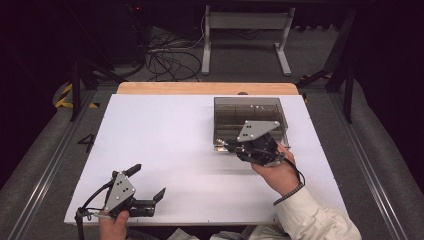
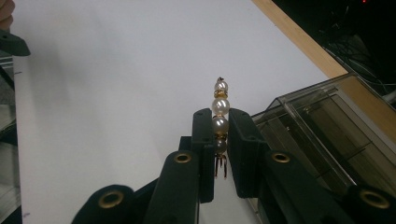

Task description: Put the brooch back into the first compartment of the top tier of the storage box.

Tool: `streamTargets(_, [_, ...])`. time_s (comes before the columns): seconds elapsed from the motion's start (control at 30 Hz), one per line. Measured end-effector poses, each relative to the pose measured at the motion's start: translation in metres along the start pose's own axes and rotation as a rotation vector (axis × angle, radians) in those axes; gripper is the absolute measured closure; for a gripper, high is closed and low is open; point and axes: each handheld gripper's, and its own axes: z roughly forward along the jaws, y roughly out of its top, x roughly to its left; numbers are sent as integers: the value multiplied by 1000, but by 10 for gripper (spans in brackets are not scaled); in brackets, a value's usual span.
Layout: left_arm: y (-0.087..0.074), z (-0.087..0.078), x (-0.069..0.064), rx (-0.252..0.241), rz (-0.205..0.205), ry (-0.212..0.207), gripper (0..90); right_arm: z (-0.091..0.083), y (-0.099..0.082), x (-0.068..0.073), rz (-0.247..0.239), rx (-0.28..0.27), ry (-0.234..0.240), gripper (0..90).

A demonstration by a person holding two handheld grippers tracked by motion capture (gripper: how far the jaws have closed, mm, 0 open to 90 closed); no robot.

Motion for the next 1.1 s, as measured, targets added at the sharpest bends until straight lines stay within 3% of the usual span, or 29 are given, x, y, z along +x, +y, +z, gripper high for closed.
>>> streamTargets(0.43, [0,0,1,2,6,2,17,13,3,-15,33,16,-21,815])
streamTargets(0.73, [0,0,1,3,2,1,17,21,0,-23,26,8,-47,815])
streamTargets(1.1, [-1,0,1,3,-8,-2,17,33,-7,-39,77,41,-71,815])
